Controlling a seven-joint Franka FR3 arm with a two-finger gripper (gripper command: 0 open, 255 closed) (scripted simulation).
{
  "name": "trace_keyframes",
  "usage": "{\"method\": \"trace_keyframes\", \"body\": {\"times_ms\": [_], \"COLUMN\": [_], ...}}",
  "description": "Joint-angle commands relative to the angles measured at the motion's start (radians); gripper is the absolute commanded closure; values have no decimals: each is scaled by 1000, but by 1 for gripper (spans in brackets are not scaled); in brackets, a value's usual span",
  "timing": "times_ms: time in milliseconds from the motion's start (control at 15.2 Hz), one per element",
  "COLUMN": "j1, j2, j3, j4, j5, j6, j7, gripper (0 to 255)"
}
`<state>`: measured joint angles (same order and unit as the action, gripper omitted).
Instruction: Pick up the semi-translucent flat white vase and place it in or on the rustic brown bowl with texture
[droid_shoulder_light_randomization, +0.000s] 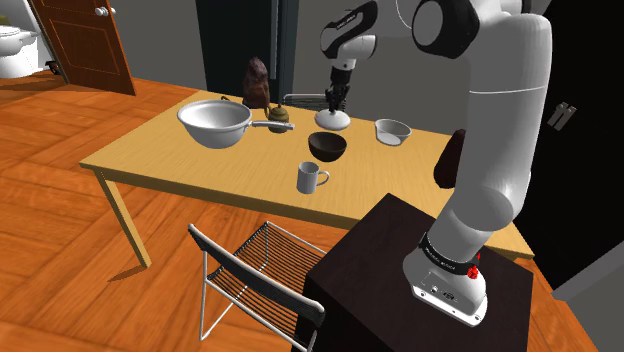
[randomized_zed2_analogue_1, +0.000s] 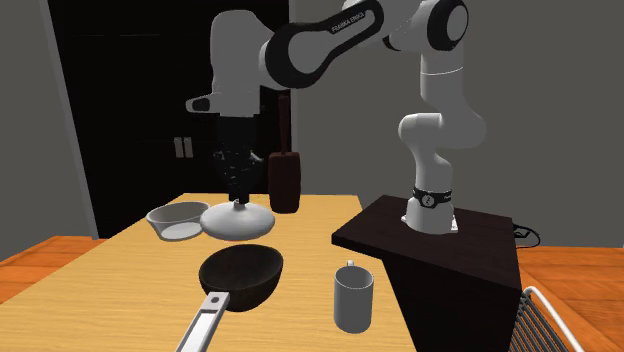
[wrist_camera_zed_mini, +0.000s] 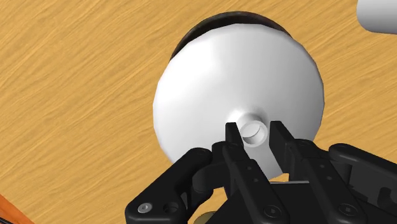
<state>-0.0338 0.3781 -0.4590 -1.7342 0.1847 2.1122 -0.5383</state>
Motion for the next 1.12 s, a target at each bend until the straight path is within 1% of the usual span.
{"method": "trace_keyframes", "body": {"times_ms": [0,858,1056], "j1": [-1,-19,-19], "j2": [9,97,97], "j3": [3,30,31], "j4": [-14,-73,-73], "j5": [6,58,58], "j6": [24,163,163], "j7": [-3,-35,-35], "gripper": [255,255,255]}}
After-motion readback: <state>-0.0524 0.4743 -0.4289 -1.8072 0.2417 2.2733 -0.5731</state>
